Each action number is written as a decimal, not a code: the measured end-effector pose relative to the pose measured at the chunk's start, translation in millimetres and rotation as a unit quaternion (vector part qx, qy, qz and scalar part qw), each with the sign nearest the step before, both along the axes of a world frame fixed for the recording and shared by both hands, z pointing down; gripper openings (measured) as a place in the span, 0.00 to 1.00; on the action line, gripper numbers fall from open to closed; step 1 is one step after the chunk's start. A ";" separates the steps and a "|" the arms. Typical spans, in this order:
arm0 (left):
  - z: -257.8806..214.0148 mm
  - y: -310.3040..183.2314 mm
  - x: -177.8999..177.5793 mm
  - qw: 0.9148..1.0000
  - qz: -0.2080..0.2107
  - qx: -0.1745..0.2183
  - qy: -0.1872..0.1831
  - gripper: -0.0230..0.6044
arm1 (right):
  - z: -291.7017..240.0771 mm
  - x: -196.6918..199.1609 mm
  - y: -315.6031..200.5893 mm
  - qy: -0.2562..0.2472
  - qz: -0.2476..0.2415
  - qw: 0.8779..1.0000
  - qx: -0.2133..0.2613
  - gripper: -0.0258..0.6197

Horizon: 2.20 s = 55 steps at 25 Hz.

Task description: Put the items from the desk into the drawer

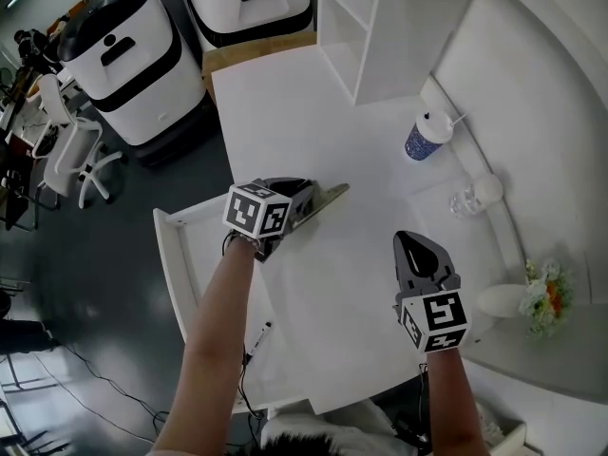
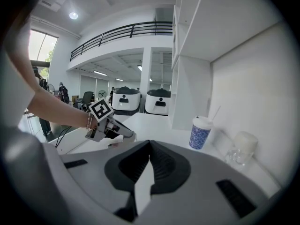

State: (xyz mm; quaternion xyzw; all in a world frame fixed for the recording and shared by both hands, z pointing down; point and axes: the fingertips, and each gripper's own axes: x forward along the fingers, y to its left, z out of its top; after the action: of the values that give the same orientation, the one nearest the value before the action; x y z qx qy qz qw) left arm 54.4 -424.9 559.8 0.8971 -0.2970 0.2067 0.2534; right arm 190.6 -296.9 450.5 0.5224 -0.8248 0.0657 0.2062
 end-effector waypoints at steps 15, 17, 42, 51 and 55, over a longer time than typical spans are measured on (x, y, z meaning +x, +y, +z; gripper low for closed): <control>-42.8 41.7 -7.3 0.997 0.053 0.058 -0.008 0.06 | -22.4 -29.8 16.6 -0.013 -0.014 1.000 0.017 0.05; -55.5 46.1 -11.6 0.996 0.055 0.073 -0.012 0.06 | -27.7 -34.2 21.1 -0.017 -0.014 1.000 0.021 0.05; -237.8 160.1 -56.5 0.968 0.049 0.244 -0.023 0.06 | -121.4 -83.2 85.9 -0.046 -0.019 0.993 0.110 0.05; -276.1 202.2 -93.8 0.964 0.017 0.265 -0.015 0.06 | -143.1 -98.9 103.4 -0.055 -0.024 0.990 0.127 0.05; -281.3 215.1 -118.5 0.964 0.012 0.263 -0.021 0.06 | -149.7 -103.9 107.1 -0.056 -0.024 0.989 0.133 0.05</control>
State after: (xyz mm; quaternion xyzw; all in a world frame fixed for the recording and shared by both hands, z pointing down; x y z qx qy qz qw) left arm -64.2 -209.8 278.5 0.9312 -0.3355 0.1427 -0.0002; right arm 86.8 -189.8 300.8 0.5210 -0.8485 -0.0202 0.0901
